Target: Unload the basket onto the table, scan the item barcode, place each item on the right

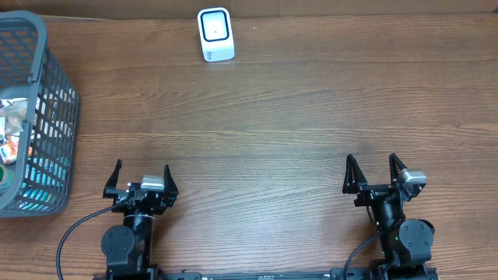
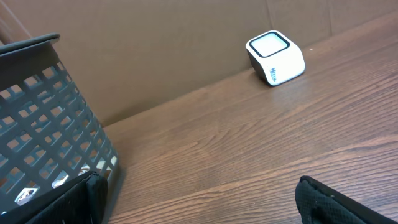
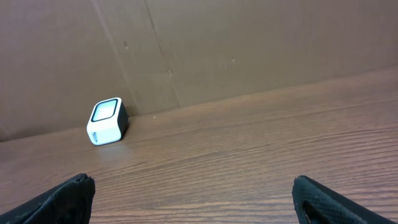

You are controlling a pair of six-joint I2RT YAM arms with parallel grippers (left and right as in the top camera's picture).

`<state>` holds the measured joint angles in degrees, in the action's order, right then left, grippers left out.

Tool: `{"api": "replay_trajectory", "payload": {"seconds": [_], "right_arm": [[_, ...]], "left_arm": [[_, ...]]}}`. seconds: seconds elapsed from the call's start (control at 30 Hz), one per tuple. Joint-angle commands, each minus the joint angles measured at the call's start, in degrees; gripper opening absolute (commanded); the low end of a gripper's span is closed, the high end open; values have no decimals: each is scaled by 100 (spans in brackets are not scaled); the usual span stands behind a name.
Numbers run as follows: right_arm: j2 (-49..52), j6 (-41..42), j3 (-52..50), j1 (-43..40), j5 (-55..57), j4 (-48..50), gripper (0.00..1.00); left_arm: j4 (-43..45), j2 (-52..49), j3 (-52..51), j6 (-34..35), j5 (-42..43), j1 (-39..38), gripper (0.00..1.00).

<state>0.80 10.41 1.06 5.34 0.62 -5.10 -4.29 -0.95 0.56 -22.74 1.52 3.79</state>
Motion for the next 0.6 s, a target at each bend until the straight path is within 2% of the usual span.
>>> {"api": "replay_trajectory", "payload": {"seconds": [0.0, 0.4, 0.57], "right_arm": [[-63, -44, -59, 20, 13, 31, 100], [-63, -44, -59, 20, 13, 31, 100], [-63, -44, -59, 20, 13, 31, 100]], "left_arm": [[44, 63, -28, -140, 83, 33, 99], [46, 61, -28, -254, 96, 33, 100], [37, 61, -26, -140, 376, 33, 100]]}}
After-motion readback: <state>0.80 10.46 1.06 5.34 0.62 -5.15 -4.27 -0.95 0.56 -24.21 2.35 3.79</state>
